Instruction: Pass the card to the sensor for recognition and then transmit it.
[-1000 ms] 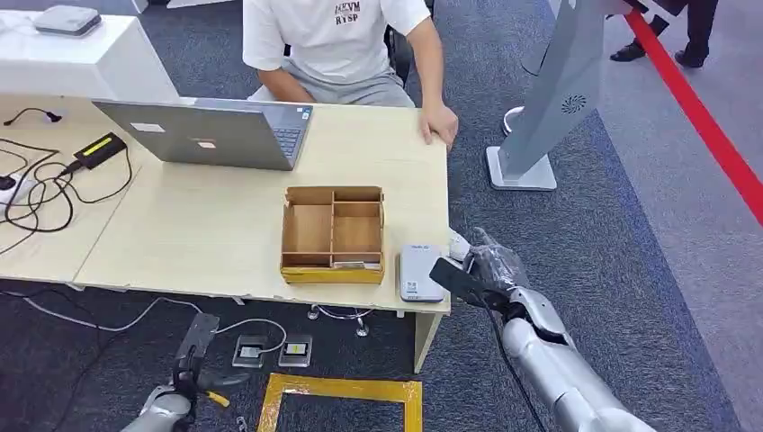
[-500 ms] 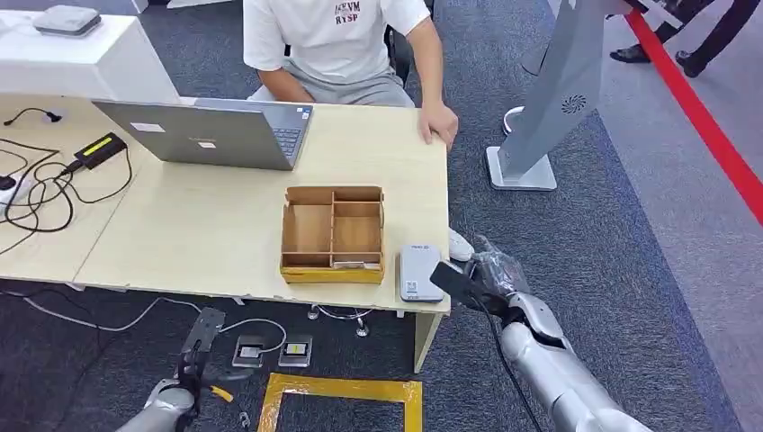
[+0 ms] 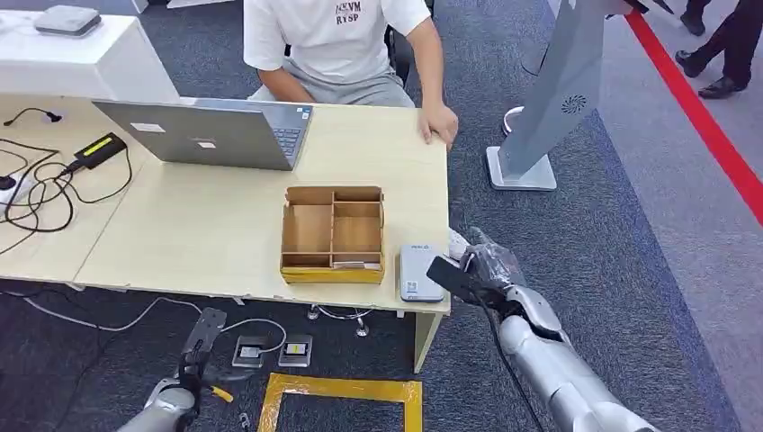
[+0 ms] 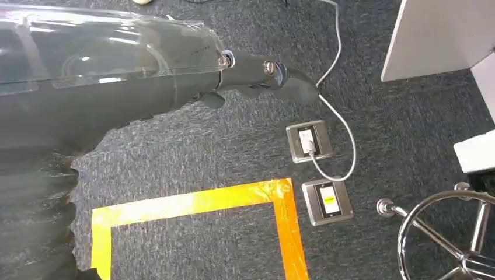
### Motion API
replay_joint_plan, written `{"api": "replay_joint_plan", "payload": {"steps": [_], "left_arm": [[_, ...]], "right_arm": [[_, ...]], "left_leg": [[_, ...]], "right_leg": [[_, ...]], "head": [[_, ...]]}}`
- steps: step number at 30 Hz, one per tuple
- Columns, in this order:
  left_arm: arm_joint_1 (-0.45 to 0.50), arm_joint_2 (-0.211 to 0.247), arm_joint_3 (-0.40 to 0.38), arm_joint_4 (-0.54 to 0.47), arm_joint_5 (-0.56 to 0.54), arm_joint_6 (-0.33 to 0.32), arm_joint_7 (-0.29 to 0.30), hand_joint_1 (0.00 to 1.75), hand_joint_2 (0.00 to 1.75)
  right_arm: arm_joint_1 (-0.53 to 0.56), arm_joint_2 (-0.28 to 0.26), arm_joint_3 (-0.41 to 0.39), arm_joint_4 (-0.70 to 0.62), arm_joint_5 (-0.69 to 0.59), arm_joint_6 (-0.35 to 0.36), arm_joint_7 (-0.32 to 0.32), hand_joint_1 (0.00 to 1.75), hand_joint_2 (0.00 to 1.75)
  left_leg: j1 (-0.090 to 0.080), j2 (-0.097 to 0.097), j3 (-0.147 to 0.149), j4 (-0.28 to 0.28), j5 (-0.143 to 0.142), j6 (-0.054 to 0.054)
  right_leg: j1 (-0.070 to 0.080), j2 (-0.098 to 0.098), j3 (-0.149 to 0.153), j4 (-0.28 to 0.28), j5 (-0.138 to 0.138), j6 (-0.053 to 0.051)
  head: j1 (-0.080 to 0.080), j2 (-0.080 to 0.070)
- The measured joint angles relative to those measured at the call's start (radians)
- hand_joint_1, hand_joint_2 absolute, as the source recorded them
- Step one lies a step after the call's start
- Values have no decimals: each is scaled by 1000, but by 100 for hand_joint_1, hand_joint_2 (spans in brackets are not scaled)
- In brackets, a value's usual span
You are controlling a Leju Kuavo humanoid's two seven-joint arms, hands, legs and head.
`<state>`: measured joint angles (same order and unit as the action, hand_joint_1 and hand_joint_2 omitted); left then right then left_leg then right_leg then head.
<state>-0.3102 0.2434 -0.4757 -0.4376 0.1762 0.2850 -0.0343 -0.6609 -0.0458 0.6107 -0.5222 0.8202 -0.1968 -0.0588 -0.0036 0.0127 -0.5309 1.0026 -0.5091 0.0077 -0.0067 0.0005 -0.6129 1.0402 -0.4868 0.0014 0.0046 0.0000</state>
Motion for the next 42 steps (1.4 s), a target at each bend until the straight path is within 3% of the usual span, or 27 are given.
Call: {"api": "replay_joint_plan", "payload": {"steps": [14,42], "left_arm": [[0,-13,0,0,-10,1,-6,0,175],[0,-28,0,15,1,14,-43,0,175]], "right_arm": [[-53,46,-3,-15,-16,-4,-70,175,175],[-100,85,-8,-100,-57,-32,-146,175,175]], "left_leg": [[0,1,0,0,0,0],[0,1,0,0,0,0]], "right_leg": [[0,0,0,0,0,0],[0,0,0,0,0,0]], "head": [[0,0],[0,0]]}}
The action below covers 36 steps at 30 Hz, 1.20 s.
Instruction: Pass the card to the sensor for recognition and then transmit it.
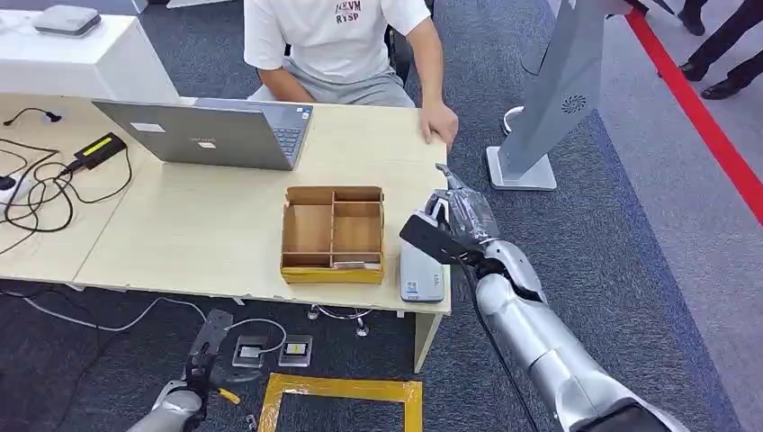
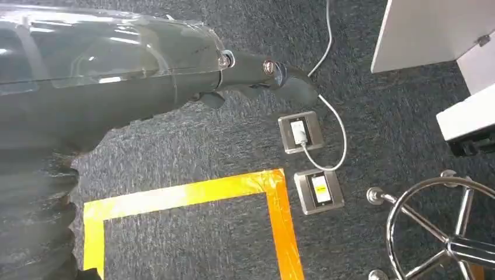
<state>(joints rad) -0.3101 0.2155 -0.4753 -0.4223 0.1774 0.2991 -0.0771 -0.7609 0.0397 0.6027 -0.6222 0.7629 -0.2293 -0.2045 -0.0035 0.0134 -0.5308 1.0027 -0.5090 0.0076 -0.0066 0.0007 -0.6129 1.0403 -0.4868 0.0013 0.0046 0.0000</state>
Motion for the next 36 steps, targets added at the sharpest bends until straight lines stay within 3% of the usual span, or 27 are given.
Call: {"api": "replay_joint_plan", "payload": {"steps": [15,36], "left_arm": [[1,-5,0,10,11,-3,-6,0,175],[2,-4,2,24,22,-14,-6,0,175]], "right_arm": [[16,39,5,0,16,2,2,175,175],[47,48,9,36,37,8,35,175,175]], "left_leg": [[0,0,0,0,0,0],[0,0,0,0,0,0]], "right_leg": [[0,0,0,0,0,0],[0,0,0,0,0,0]], "head": [[0,0],[0,0]]}}
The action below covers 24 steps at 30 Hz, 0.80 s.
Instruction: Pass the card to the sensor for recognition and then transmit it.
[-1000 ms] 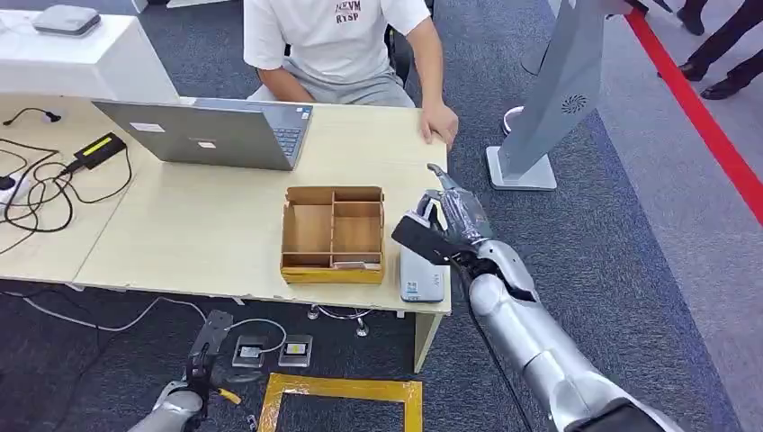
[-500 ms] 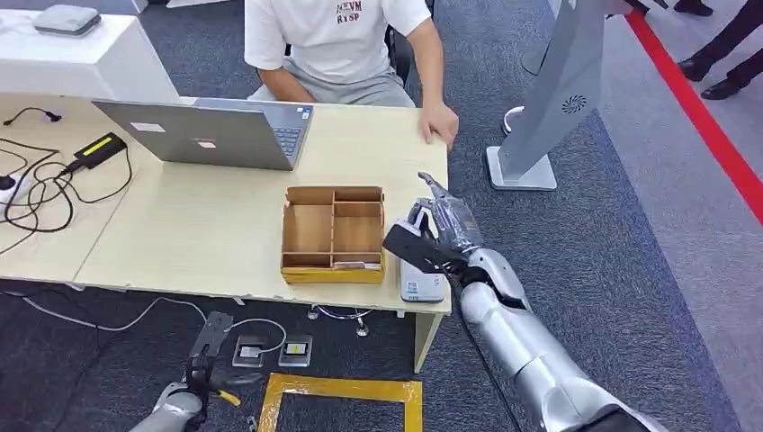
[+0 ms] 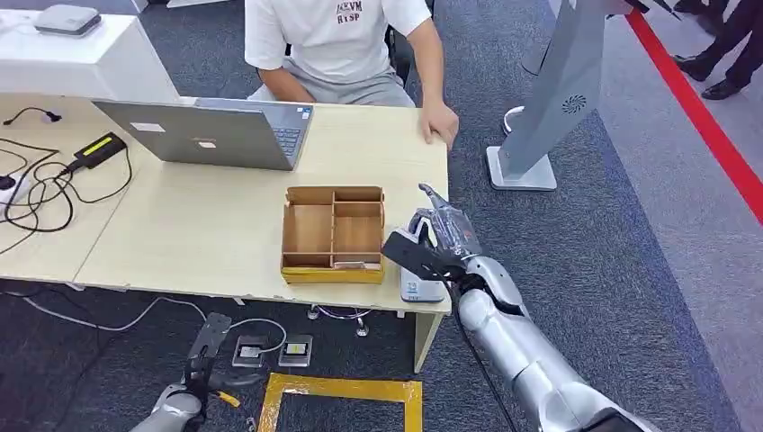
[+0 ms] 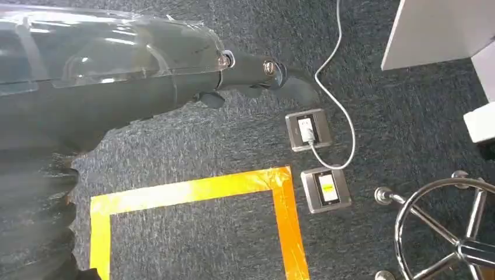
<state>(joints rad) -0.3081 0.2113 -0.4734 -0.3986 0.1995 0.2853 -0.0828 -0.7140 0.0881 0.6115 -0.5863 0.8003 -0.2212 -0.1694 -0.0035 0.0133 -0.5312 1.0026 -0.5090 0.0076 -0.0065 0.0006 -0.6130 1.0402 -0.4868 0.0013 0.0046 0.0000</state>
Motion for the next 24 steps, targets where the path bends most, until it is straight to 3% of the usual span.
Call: {"api": "replay_joint_plan", "payload": {"steps": [24], "left_arm": [[6,1,0,0,1,2,5,0,175]], "right_arm": [[45,-10,2,92,7,-3,15,175,175]], "left_leg": [[0,0,0,0,0,0]], "right_leg": [[0,0,0,0,0,0]], "head": [[0,0]]}}
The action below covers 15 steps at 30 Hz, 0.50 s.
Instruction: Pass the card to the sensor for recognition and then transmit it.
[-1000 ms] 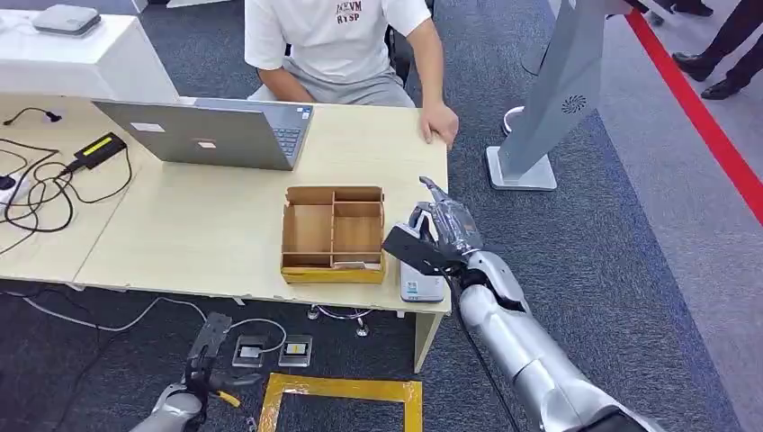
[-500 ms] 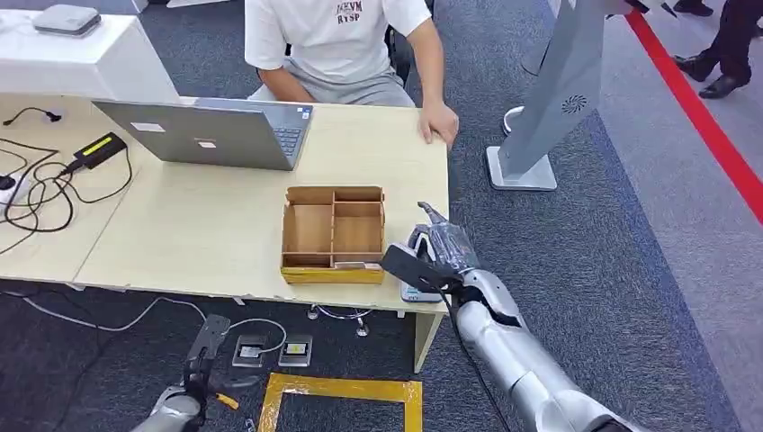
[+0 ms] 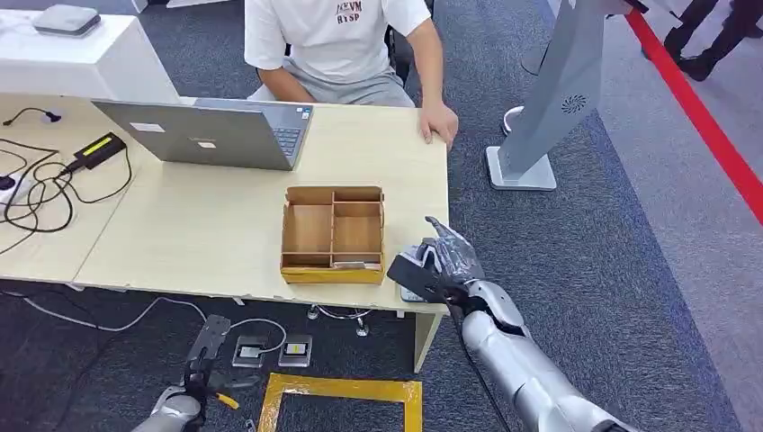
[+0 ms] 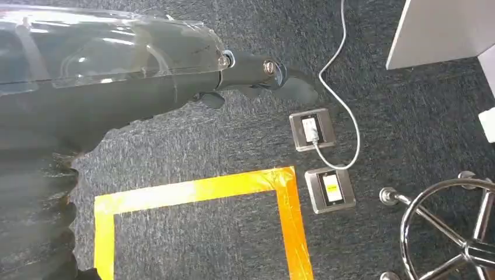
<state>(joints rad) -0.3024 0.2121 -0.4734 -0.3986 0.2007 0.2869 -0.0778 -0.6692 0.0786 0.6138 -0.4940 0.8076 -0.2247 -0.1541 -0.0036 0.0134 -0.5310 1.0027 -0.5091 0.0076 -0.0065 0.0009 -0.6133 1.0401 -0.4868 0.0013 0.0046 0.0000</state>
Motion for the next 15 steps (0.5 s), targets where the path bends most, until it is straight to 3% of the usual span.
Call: {"api": "replay_joint_plan", "payload": {"steps": [15], "left_arm": [[0,0,0,0,-3,-3,2,0,175]], "right_arm": [[5,-8,0,24,6,10,30,175,175]], "left_leg": [[0,0,0,0,0,0]], "right_leg": [[0,0,0,0,0,0]], "head": [[0,0]]}}
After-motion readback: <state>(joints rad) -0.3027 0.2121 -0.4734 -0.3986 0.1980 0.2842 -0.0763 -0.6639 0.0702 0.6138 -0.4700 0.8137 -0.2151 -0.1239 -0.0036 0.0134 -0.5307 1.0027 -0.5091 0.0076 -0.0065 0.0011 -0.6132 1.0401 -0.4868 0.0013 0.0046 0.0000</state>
